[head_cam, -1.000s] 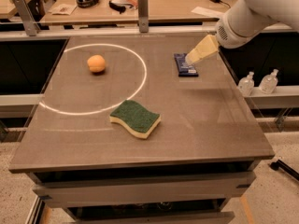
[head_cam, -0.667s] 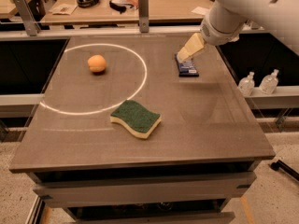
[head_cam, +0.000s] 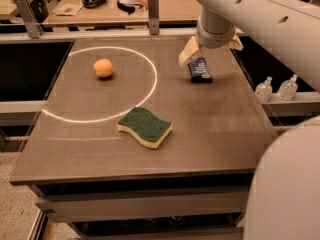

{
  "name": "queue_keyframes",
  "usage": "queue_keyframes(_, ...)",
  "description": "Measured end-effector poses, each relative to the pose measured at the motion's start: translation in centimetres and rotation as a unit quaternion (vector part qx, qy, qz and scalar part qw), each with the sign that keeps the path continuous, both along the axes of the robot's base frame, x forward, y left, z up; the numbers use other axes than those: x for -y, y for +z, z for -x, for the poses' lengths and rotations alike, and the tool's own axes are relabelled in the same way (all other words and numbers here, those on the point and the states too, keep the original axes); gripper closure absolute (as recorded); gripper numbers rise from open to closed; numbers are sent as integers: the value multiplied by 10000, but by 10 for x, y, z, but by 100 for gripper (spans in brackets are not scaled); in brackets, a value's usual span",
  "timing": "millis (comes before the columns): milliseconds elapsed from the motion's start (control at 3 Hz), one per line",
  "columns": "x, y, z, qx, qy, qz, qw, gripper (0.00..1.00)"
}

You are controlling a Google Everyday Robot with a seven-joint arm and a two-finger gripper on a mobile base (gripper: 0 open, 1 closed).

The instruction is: Move rxbar blueberry near sponge

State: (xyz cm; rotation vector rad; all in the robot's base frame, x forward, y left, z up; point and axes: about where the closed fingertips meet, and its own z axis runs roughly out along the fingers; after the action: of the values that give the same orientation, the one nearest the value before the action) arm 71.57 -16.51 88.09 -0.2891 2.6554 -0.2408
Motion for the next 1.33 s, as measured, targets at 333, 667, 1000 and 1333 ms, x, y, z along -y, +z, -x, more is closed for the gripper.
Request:
queue_keyframes(333,-9,-13,-10,-168,-148,-301,9993,0)
queue_keyframes(667,-14,-23,-18,-259,-181,-544,9980,0)
queue_keyframes(1000,-18,-34,-21,-244,-90,-738,9969,0)
queue_keyframes(1333,-18,-41,-22,-222,-3,-820,9964,0)
